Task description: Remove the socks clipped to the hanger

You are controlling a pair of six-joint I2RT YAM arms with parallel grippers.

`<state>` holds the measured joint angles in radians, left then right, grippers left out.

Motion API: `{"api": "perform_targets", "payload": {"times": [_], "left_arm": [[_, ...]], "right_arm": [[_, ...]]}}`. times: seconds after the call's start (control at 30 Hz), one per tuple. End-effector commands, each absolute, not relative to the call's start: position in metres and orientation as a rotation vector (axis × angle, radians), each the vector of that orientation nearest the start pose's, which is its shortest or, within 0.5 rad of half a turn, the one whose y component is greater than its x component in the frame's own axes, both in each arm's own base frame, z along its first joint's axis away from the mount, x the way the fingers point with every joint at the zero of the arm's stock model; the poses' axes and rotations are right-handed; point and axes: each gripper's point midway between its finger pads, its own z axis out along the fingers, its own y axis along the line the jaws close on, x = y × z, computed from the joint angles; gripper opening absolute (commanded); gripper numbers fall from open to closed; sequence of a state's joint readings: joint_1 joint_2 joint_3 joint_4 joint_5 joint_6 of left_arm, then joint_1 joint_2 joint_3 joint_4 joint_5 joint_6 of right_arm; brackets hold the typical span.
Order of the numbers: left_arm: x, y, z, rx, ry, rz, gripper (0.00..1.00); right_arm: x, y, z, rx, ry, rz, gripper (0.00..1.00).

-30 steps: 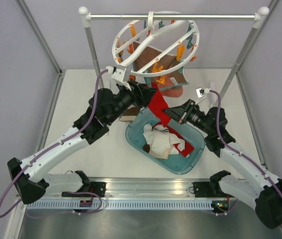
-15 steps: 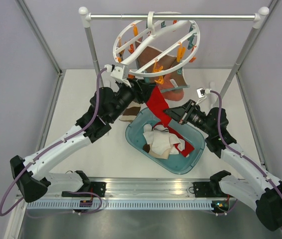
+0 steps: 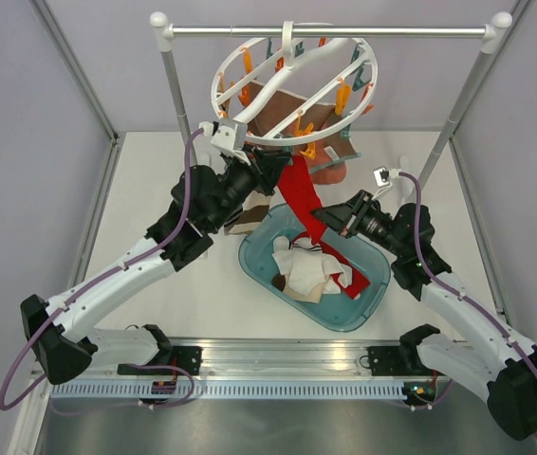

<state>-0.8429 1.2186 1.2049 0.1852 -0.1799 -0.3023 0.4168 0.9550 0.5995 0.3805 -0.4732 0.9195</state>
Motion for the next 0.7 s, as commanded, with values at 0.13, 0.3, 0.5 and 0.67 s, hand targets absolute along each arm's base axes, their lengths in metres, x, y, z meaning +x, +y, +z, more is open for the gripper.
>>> {"api": "perform_targets", "payload": {"times": [0.13, 0.3, 0.5, 0.67], "left_arm": [[0.299, -0.305, 0.449, 0.241, 1.349, -0.828, 0.04], [0.298, -0.306, 0.447, 0.243, 1.353, -0.831, 0.05], [0.290, -0.297, 0.438, 0.231, 1.370, -0.841, 0.29], [0.280, -0.295, 0.431, 0.251, 1.379, -0.873, 0.46]], "right_arm": [[0.263, 0.227, 0.294, -0.010, 1.702, 1.303, 0.01], [0.261, 0.225, 0.290, -0.020, 1.713, 1.285, 0.01], [0.259, 0.224, 0.300, -0.037, 1.699, 1.280, 0.01], [0.258, 0.224, 0.302, -0.045, 1.699, 1.282, 0.01]]}}
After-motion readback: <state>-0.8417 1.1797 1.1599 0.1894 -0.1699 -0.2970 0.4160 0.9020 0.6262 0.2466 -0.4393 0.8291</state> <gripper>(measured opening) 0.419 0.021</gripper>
